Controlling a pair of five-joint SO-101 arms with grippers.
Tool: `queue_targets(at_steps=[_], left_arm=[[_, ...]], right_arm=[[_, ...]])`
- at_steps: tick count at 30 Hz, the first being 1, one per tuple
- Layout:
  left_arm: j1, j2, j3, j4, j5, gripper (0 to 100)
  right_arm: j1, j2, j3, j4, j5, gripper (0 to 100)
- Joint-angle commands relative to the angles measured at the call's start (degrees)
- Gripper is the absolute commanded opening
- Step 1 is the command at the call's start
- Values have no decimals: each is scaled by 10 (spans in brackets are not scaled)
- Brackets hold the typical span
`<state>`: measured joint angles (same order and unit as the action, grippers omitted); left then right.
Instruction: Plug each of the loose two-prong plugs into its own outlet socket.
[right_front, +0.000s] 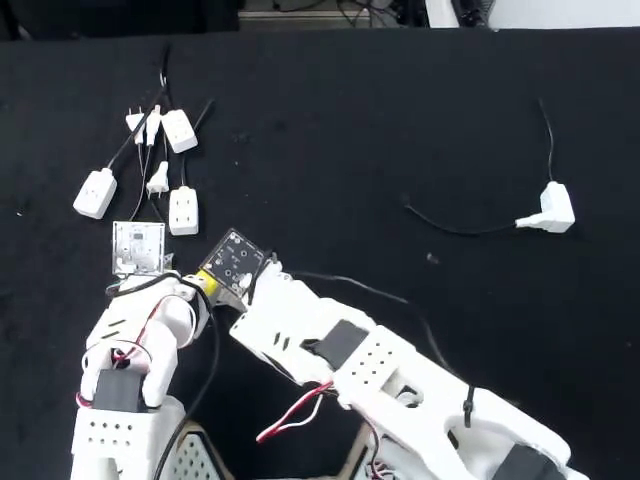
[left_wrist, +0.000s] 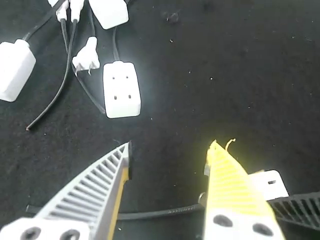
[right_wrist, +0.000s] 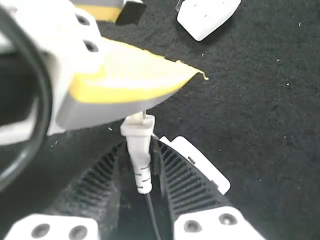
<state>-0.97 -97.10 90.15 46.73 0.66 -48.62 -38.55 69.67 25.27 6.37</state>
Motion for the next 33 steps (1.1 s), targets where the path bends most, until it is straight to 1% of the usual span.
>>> queue_targets(at_steps=[1, 5, 12, 17, 22, 33], left_arm=[[7, -4, -7, -10, -7, 248], [7, -4, -7, -10, -7, 248], [7, -4, -7, -10, -7, 248], [7, -4, -6, -10, -7, 248], [7, -4, -6, -10, -7, 248], [7, -5, 1, -11, -7, 248]], right_arm=[[4, -23, -4, -16, -4, 11], [30, -62, 3, -11, -7, 11], [33, -162, 45, -4, -6, 11], [33, -204, 63, -4, -6, 11], [34, -229, 68, -4, -5, 11], [34, -233, 68, -4, -10, 11]])
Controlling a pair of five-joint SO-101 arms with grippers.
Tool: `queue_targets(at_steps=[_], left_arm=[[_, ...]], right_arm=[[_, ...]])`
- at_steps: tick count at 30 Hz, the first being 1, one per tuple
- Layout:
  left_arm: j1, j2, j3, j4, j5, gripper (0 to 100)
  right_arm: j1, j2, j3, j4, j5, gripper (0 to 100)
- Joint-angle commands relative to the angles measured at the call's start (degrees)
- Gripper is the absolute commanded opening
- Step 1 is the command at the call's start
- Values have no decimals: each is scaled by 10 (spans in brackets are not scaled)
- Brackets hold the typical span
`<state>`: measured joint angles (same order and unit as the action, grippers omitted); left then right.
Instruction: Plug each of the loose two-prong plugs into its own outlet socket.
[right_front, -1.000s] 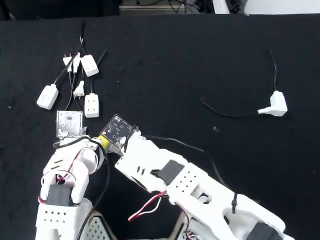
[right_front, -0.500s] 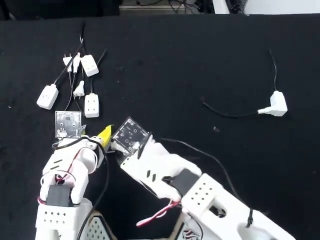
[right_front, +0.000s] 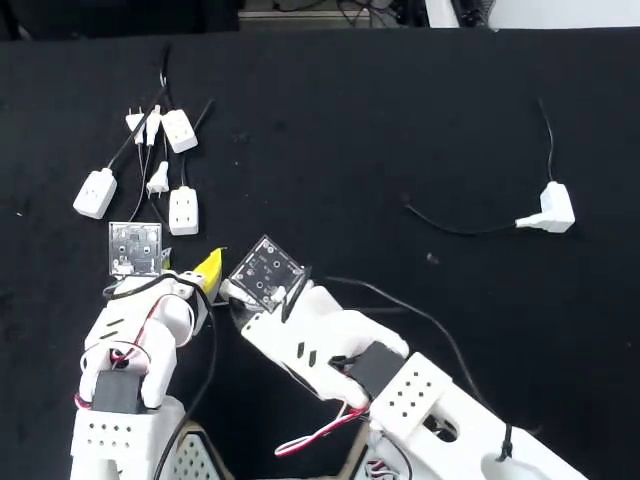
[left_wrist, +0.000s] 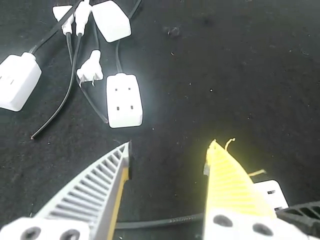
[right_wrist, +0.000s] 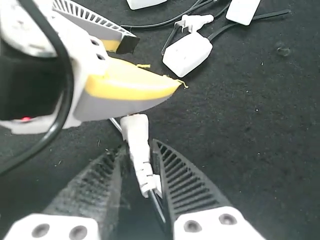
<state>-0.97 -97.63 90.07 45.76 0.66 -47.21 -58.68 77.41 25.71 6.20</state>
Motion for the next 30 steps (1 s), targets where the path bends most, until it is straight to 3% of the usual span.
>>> queue_targets(at_steps=[1, 7, 30], left_arm=[[7, 0, 4, -1, -7, 248], [7, 0, 4, -1, -7, 248], [8, 0, 5, -1, -7, 248]], right_arm=[[20, -31, -9, -10, -13, 11], [20, -30, -9, -21, -67, 11], [47, -31, -12, -21, -68, 11]])
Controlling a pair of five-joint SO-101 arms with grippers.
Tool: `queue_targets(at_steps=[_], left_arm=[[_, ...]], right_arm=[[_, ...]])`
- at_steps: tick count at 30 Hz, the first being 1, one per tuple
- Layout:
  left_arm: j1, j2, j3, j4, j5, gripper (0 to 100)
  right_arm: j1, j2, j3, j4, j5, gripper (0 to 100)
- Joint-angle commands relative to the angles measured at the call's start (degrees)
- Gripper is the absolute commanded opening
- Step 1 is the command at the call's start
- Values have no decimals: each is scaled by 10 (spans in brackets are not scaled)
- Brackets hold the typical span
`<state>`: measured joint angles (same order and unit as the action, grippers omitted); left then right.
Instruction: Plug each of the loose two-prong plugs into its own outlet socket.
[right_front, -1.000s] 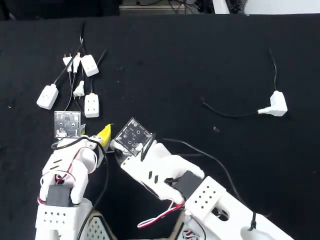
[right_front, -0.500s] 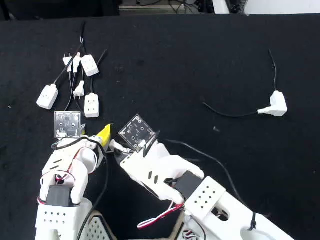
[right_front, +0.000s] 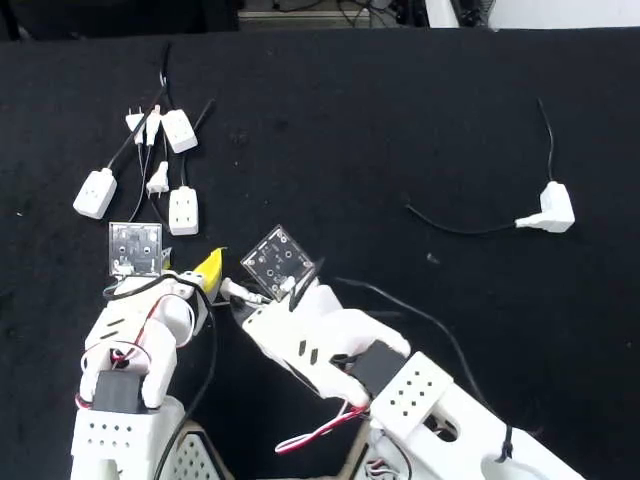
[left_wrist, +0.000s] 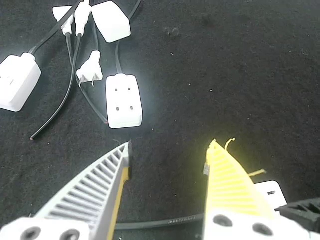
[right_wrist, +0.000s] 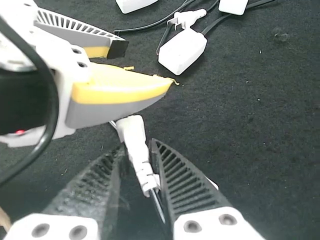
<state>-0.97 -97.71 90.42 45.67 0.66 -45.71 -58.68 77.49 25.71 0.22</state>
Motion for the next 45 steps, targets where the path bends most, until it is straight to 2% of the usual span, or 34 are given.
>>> queue_targets(at_steps=[1, 16, 21, 28, 32, 35, 37, 40, 45], left_arm=[[9, 1, 1, 0, -7, 248], [7, 1, 12, -11, -7, 248], [6, 1, 3, -11, -7, 248], [-59, 1, -16, -11, -3, 248], [-64, 1, -12, -11, -3, 248], [-64, 1, -12, -7, -3, 248], [-65, 1, -12, -7, -3, 248], [-65, 1, -8, -6, -3, 248], [-98, 1, -10, -6, -3, 248]], right_arm=[[33, -31, -14, -21, -8, 11], [34, -31, -7, -39, -36, 11], [36, -28, 0, -35, 0, 10], [58, -27, -7, 3, 15, 10], [98, -27, -48, 77, 12, 10], [99, -27, -59, 115, 17, 11], [98, -27, -61, 131, 44, 38], [80, -27, -58, 154, 111, 136], [25, -26, -53, 182, 226, 152]])
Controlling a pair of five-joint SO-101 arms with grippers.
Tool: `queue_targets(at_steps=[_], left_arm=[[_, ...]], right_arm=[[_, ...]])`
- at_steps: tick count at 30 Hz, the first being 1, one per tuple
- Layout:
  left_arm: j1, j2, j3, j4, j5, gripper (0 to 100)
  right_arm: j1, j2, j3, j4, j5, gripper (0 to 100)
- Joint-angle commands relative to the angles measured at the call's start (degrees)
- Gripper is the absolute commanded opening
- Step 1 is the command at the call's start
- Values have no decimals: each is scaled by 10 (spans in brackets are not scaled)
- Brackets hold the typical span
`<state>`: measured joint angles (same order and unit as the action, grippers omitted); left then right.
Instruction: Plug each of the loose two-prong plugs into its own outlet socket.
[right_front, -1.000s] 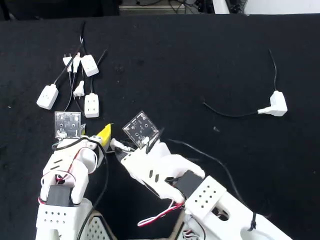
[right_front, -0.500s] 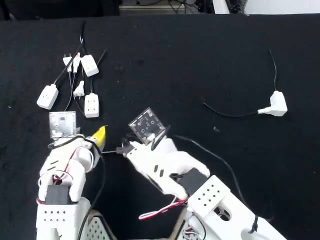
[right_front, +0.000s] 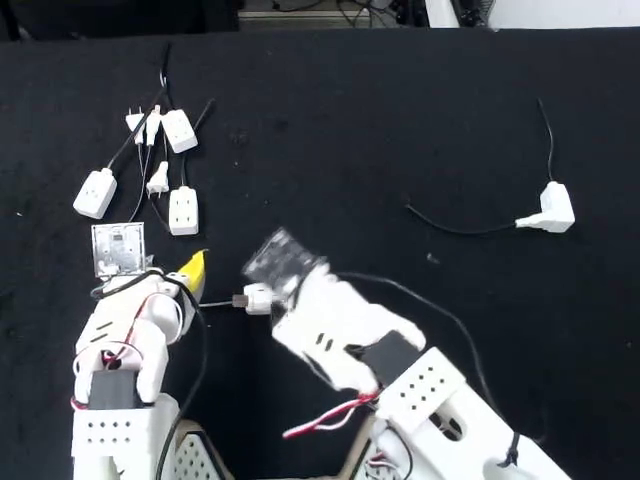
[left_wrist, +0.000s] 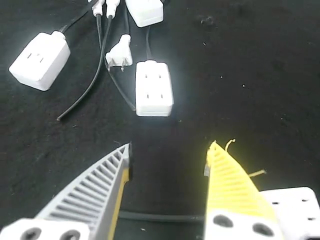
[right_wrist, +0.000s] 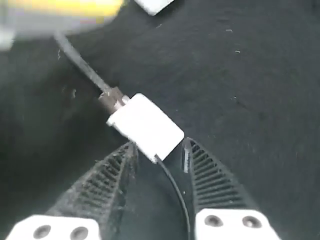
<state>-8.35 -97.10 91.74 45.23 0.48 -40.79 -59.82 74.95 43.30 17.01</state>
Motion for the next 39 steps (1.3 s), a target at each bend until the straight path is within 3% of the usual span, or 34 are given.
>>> queue_targets(at_steps=[1, 12, 18, 30, 35, 39], left_arm=[[-35, -5, -23, -2, -1, 248], [-58, -5, -28, -2, 28, 248], [-58, -5, -28, -3, 28, 248], [-57, -5, -28, -3, 28, 248], [-56, -5, -28, -3, 28, 248], [-55, -5, -28, -4, 28, 248]], right_arm=[[-25, -15, -22, 3, 74, 154], [-26, 114, -17, -99, 105, 155], [-66, 172, -40, -98, 105, 156], [-51, 177, -71, -98, 106, 157], [-41, 177, -73, -97, 106, 264], [-47, 189, -72, -94, 106, 244]])
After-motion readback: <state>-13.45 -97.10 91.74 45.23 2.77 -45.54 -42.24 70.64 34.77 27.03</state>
